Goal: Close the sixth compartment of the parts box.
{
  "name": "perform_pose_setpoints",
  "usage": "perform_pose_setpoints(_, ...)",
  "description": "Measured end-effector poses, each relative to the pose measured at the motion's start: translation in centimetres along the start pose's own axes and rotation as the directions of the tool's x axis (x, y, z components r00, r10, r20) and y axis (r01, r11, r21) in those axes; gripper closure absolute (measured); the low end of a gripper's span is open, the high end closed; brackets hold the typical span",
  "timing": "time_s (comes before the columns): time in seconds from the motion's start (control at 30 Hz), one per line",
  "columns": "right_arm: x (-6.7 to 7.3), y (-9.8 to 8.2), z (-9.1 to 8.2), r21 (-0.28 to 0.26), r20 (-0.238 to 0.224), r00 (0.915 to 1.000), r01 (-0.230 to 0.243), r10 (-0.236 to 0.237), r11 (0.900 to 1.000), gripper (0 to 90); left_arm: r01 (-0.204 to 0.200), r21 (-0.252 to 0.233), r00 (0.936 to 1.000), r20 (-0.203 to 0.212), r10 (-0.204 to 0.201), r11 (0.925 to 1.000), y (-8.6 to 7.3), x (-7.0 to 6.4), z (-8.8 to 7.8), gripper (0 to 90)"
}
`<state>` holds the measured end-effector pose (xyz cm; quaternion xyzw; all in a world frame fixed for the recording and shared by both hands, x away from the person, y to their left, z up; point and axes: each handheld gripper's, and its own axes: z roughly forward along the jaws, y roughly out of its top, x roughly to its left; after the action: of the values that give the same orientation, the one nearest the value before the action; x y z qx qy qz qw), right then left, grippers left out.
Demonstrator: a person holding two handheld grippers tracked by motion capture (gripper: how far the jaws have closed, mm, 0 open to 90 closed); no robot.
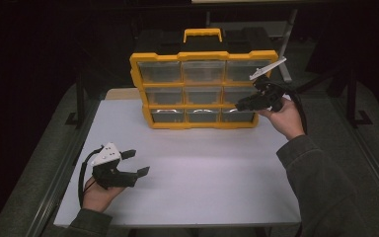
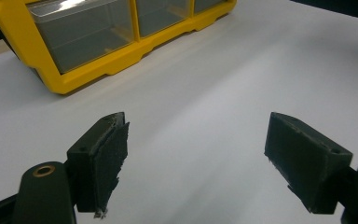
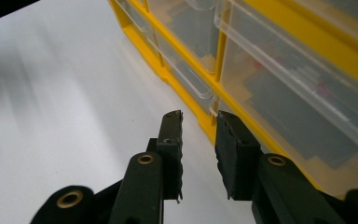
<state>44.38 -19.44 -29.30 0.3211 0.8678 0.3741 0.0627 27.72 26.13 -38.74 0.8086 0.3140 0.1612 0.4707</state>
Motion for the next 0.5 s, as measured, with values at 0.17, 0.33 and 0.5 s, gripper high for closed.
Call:
perform_pose_setpoints(0.17, 0.2, -0.5, 0.1, -0.001, -0.008, 0.9999, -0.014, 0.014, 1.000, 67.7, 0.005, 0.002, 1.0000, 0.003, -0.005, 1.0000, 0.0, -0.1, 0.0, 20.8)
perform_pose_setpoints(0.33, 0.3, -1.4, 0.2, -0.008, -0.010, 0.9996, -0.025, 0.025, 1.000, 65.3, -0.003, 0.009, 1.0000, 0.003, 0.003, 1.0000, 0.0, -0.1, 0.0, 20.8)
perform_pose_setpoints(0.5, 0.3, -2.4, 0.4, -0.019, -0.016, 0.9990, -0.042, 0.041, 0.999, 62.4, 0.006, 0.004, 1.0000, 0.007, -0.006, 1.0000, 0.0, -0.2, 0.2, 20.8)
